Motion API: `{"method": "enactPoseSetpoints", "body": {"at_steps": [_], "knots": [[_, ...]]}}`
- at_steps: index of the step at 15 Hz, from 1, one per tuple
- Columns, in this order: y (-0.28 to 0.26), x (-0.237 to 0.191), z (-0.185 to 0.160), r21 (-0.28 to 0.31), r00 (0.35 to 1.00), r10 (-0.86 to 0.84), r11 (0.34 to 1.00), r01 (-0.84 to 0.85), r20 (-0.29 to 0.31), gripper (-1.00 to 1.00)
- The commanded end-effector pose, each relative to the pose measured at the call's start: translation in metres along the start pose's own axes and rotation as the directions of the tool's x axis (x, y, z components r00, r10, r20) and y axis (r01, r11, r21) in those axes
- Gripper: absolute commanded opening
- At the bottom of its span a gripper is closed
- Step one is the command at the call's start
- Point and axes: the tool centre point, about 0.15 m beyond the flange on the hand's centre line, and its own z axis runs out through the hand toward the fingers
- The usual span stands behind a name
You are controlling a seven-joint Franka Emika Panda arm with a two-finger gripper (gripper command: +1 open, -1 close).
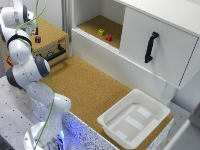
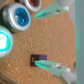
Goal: Turn on the green led light
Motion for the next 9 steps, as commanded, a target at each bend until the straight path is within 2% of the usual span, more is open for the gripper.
{"method": "enactPoseSetpoints", "body": {"at_steps": [1,2,3,4,7,9], "knots": [[0.017,0.064,0.051,-0.145,0.990,-0.001,0.989,0.021,0.142,1.00],[0.022,0.067,0.057,-0.145,0.988,0.017,0.989,0.005,0.151,1.00],[0.024,0.069,0.061,-0.185,0.986,0.013,0.983,0.018,0.165,1.00],[0.025,0.070,0.065,-0.175,0.985,0.018,0.985,0.013,0.172,1.00],[0.026,0.072,0.074,-0.235,0.981,0.009,0.971,0.038,0.196,1.00],[0.028,0.072,0.084,-0.232,0.976,0.015,0.972,0.036,0.216,1.00]]}}
